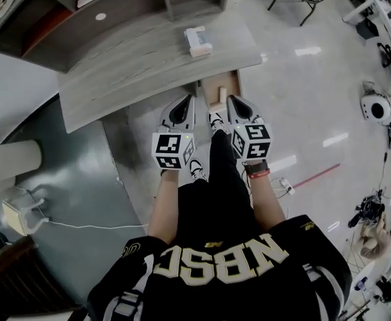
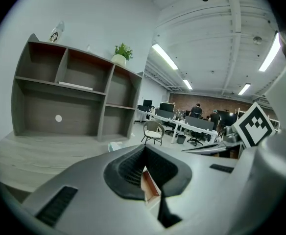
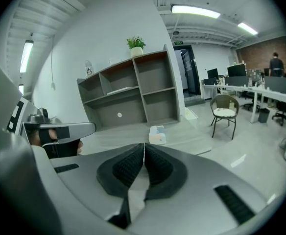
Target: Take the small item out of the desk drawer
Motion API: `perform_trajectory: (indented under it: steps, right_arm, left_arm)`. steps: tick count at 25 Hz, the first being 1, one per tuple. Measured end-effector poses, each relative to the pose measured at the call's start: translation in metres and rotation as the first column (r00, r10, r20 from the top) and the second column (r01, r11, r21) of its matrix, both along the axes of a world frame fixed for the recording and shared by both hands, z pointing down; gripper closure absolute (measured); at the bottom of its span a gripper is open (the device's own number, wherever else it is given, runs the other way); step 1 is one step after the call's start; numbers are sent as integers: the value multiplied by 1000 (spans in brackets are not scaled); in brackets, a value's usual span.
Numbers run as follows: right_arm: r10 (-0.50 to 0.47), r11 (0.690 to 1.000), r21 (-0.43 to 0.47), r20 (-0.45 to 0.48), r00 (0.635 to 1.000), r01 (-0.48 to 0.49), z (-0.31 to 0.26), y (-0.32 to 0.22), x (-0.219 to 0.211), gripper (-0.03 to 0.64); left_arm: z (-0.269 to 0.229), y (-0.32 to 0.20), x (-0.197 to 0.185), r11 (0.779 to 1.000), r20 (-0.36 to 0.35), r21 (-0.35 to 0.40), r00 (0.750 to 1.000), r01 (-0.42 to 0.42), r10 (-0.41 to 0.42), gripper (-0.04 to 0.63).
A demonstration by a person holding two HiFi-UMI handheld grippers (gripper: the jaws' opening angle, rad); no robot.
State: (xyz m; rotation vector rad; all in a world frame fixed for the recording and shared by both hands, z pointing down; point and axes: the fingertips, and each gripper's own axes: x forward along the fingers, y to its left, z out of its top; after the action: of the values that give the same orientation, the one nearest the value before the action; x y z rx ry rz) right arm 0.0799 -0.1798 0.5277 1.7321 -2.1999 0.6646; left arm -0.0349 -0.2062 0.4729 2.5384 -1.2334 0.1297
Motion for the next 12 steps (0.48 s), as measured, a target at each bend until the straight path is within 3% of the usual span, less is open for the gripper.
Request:
perform_trajectory:
  steps: [12]
  right_arm:
    - [-21, 994, -111, -11, 1000, 20, 52, -4, 6, 580]
  left_arm:
    - [39, -9, 25, 997, 14, -59, 998, -55, 56, 589]
